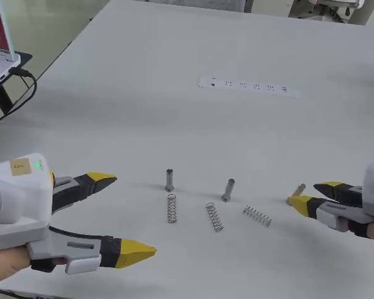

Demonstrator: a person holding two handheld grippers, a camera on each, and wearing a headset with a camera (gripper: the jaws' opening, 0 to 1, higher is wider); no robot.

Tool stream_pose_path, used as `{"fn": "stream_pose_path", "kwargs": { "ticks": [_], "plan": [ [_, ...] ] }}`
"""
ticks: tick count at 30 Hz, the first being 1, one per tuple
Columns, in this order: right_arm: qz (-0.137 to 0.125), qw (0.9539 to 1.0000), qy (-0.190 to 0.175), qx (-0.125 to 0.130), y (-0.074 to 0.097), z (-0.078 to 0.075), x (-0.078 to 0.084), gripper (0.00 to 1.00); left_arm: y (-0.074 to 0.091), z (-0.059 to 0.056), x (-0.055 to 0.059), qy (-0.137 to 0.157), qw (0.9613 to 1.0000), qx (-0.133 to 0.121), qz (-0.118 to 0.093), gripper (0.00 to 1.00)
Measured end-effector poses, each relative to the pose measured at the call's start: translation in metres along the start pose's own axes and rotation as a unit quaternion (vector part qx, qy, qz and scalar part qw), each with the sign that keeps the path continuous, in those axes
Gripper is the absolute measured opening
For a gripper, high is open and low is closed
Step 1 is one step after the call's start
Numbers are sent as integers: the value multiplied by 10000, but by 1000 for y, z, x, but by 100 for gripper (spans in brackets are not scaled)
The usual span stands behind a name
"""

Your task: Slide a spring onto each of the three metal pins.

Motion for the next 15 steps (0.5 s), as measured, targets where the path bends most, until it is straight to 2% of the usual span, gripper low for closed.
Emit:
{"fn": "stream_pose_path", "kwargs": {
  "ticks": [15],
  "plan": [
    [-136, 9999, 28, -42, 20, 3, 4, 45, -3, 1, -4, -92, 9999, 41, 19, 85]
  ]
}}
Point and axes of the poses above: the centre of the closed fingertips' face, and the gripper's own axes: y roughly backward along the fingers, z roughly to its left, x roughly out of its underside, the point moved 2 cm from there along y, roughly backward along the fingers, and after that the axes turned 5 degrees about -y, right-handed, at the moved point
